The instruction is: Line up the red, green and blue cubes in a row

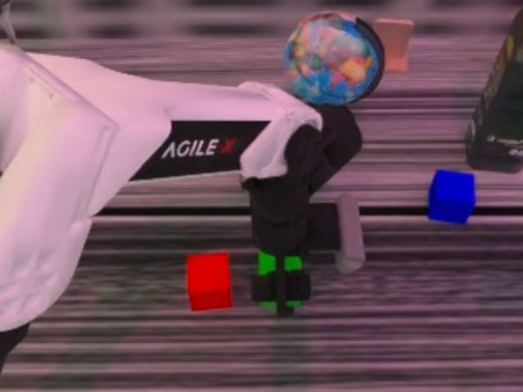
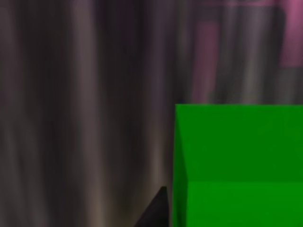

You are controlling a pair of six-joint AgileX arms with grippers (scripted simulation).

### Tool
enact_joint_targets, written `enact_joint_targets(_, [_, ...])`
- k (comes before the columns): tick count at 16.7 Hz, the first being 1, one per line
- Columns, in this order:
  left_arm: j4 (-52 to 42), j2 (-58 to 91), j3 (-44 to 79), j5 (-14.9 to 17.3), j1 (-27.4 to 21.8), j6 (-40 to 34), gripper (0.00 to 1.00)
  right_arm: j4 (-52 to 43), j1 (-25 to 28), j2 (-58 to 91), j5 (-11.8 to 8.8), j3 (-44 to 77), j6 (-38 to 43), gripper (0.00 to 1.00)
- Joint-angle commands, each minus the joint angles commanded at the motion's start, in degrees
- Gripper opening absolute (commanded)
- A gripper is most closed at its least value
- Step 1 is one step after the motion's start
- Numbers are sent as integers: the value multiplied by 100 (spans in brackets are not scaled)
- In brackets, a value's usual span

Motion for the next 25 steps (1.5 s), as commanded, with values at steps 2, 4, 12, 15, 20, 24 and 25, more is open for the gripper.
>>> enact_joint_targets(2, [0,0,0,0,0,0,98,0,0,0,0,0,0,100])
enact_joint_targets(4, [0,0,0,0,0,0,100,0,0,0,0,0,0,100])
enact_joint_targets(12, [-20,-7,20,0,12,0,100,0,0,0,0,0,0,100])
enact_joint_targets(15, [-439,-134,316,0,34,20,100,0,0,0,0,0,0,100])
enact_joint_targets(20, [-1352,-467,879,-4,132,8,100,0,0,0,0,0,0,100])
enact_joint_targets(24, [-1355,-461,880,-4,104,7,100,0,0,0,0,0,0,100])
enact_joint_targets(25, [-1355,-461,880,-4,104,7,100,0,0,0,0,0,0,100])
